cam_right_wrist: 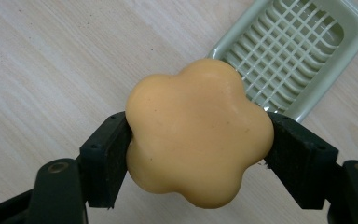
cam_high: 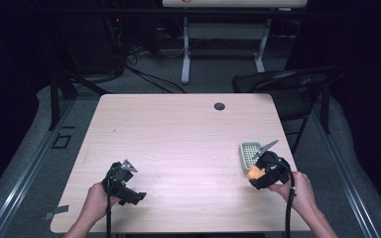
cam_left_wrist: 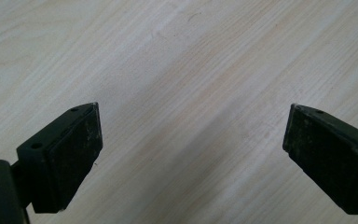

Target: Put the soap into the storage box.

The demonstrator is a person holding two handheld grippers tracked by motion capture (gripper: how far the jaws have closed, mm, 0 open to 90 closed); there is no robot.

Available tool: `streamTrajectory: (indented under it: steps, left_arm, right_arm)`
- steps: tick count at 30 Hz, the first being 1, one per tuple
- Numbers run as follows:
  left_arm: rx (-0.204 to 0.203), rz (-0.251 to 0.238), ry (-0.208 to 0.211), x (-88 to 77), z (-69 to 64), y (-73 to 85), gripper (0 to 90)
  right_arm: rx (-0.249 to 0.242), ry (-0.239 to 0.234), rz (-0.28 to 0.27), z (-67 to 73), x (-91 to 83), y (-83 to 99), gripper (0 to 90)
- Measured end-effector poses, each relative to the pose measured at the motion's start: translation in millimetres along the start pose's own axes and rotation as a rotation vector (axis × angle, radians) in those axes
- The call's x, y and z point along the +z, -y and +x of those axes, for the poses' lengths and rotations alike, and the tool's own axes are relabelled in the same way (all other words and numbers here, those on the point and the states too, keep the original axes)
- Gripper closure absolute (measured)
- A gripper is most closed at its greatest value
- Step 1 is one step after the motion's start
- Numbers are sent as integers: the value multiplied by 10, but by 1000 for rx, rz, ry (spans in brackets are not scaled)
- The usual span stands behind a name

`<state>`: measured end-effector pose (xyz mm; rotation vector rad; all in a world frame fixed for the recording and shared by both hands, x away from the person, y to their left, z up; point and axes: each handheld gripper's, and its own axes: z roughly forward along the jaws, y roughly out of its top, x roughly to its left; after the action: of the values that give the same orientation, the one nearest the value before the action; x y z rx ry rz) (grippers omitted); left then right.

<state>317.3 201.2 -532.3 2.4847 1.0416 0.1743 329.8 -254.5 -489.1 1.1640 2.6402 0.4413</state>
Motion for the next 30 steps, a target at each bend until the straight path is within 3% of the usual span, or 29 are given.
streamTrajectory:
  steps: [30]
  left_arm:
    - [-1,0,9,12,-2,-3,39]
  right_arm:
    - [51,54,-41,-264,-32,-206,267]
